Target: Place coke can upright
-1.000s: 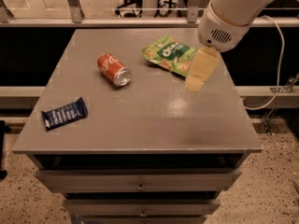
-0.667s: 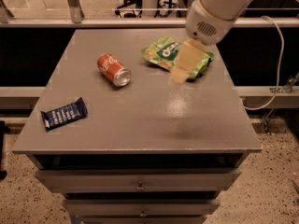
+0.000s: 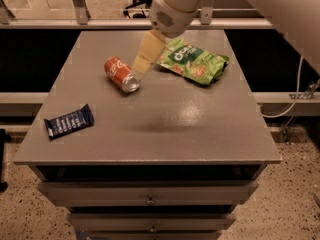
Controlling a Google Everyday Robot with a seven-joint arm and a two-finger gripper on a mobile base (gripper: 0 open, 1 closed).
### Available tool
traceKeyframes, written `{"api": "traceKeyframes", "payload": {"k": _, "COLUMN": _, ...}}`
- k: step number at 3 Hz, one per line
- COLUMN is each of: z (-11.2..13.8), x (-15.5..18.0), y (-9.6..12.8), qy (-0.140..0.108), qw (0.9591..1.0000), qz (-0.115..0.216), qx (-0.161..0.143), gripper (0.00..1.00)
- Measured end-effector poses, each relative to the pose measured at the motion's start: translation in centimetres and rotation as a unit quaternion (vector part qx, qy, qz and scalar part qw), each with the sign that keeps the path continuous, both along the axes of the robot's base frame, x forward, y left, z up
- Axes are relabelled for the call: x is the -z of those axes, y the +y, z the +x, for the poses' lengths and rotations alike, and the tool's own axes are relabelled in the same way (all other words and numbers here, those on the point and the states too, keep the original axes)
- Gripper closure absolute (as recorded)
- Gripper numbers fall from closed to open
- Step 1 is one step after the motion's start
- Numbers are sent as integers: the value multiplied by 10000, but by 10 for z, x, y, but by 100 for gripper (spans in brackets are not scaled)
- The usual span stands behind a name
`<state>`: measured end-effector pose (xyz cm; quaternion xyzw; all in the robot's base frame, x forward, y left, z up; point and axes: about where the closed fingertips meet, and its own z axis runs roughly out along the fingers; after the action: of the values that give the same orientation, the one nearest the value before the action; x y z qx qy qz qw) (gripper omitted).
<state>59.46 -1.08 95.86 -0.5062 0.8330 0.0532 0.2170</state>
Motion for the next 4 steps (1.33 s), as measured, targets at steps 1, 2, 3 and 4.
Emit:
{"api": "traceKeyframes", "payload": {"k": 1, "z": 21, "x": 18, "y": 52, "qy": 245, "qw": 9992, "qz": 173, "qx": 280, "gripper": 0}}
{"api": "traceKeyframes", "payload": {"k": 2, "z": 51, "x": 42, "y": 96, "qy": 428, "qw": 9960, "qz": 307, "qx": 722, "gripper": 0}}
{"api": "traceKeyframes", "payload": {"k": 3, "z": 82, "x": 65, "y": 117, "qy": 446, "qw": 9916, "qz": 245, "qx": 1185, "gripper": 0}}
{"api": "traceKeyframes", "payload": {"k": 4, "z": 98, "x": 78, "y": 123, "qy": 431, "qw": 9879, "qz": 137, "qx": 1480, "gripper": 0}}
